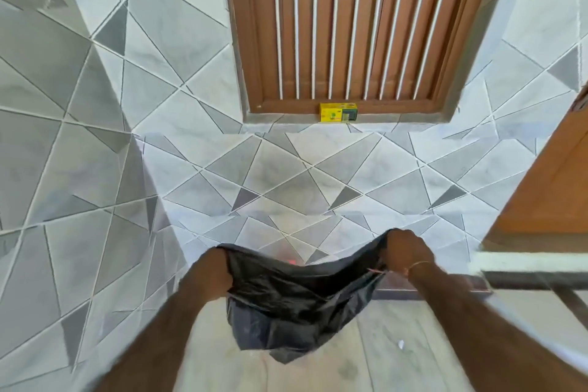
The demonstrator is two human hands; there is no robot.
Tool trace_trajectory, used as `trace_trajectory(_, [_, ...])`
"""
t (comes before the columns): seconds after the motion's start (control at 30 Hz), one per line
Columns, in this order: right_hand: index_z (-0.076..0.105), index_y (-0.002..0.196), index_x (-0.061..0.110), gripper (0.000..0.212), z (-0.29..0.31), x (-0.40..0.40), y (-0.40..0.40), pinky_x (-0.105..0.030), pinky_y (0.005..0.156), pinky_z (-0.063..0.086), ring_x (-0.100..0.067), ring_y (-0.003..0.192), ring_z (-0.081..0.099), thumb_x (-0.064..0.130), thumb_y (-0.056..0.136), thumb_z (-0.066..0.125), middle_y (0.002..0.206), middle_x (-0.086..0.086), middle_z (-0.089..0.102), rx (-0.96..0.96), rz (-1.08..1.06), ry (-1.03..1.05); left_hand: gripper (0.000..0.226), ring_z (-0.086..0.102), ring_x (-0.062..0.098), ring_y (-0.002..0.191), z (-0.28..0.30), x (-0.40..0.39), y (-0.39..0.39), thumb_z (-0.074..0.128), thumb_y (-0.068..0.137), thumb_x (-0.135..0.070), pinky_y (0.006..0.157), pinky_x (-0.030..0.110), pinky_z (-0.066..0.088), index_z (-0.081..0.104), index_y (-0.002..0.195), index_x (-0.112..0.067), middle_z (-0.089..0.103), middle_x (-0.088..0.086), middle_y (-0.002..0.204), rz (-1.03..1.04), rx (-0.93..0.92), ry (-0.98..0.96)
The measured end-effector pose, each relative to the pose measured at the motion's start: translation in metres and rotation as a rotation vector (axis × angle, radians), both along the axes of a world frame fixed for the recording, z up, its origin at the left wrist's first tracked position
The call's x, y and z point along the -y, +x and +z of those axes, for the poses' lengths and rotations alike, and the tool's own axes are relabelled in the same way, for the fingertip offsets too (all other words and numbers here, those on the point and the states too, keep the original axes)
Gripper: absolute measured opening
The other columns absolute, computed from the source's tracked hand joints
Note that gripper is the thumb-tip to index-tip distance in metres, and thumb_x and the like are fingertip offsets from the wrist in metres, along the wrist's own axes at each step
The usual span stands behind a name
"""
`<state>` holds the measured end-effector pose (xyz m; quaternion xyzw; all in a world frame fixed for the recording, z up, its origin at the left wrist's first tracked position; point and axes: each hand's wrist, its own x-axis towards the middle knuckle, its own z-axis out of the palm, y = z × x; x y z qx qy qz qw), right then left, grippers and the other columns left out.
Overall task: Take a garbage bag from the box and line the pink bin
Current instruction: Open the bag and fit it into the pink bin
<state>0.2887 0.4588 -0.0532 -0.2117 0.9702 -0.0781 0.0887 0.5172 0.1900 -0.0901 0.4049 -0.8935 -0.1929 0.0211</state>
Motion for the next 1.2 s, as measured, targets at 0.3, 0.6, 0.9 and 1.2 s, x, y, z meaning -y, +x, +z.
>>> trace_trajectory(0.3, [0.056, 0.118, 0.007, 0.032, 0.017, -0.001, -0.019, -0.043, 0.091, 0.049, -0.041, 0.109, 0.061, 0.01, 0.087, 0.046, 0.121, -0.018, 0.058, -0.138, -0.04, -0.237, 0.027, 0.068, 0.037, 0.101, 0.04, -0.017, -0.017, 0.053, 0.089, -0.021, 0.086, 0.04, 0.053, 0.068, 0.107, -0.007, 0.072, 0.017, 0.109, 0.196, -0.13, -0.164])
trace_trajectory(0.6, [0.056, 0.117, 0.022, 0.03, -0.024, -0.029, -0.024, -0.043, 0.084, 0.054, -0.034, 0.104, 0.064, 0.018, 0.091, 0.042, 0.121, -0.008, 0.06, -0.169, 0.173, 0.019, 0.036, 0.064, 0.03, 0.105, -0.004, -0.035, 0.007, 0.041, 0.088, -0.014, 0.087, 0.044, 0.053, 0.051, 0.122, -0.015, 0.057, 0.007, 0.124, -0.062, 0.052, -0.237])
trace_trajectory(0.9, [0.061, 0.116, 0.021, 0.038, -0.044, -0.038, -0.021, -0.035, 0.09, 0.051, -0.03, 0.114, 0.062, 0.039, 0.086, 0.048, 0.123, -0.009, 0.064, 0.077, 0.169, 0.169, 0.048, 0.046, 0.025, 0.134, -0.016, -0.03, 0.007, 0.042, 0.096, -0.025, 0.112, 0.035, 0.037, 0.035, 0.144, -0.02, 0.042, 0.003, 0.148, -0.104, 0.291, -0.023])
trace_trajectory(1.2, [0.06, 0.113, 0.007, 0.026, -0.043, -0.025, -0.014, -0.036, 0.095, 0.046, -0.032, 0.11, 0.061, 0.015, 0.09, 0.051, 0.119, -0.015, 0.062, -0.092, 0.004, -0.085, 0.046, 0.064, 0.032, 0.108, -0.004, -0.047, 0.002, 0.048, 0.092, -0.025, 0.096, 0.043, 0.052, 0.039, 0.137, -0.026, 0.06, 0.004, 0.122, 0.052, -0.096, -0.134])
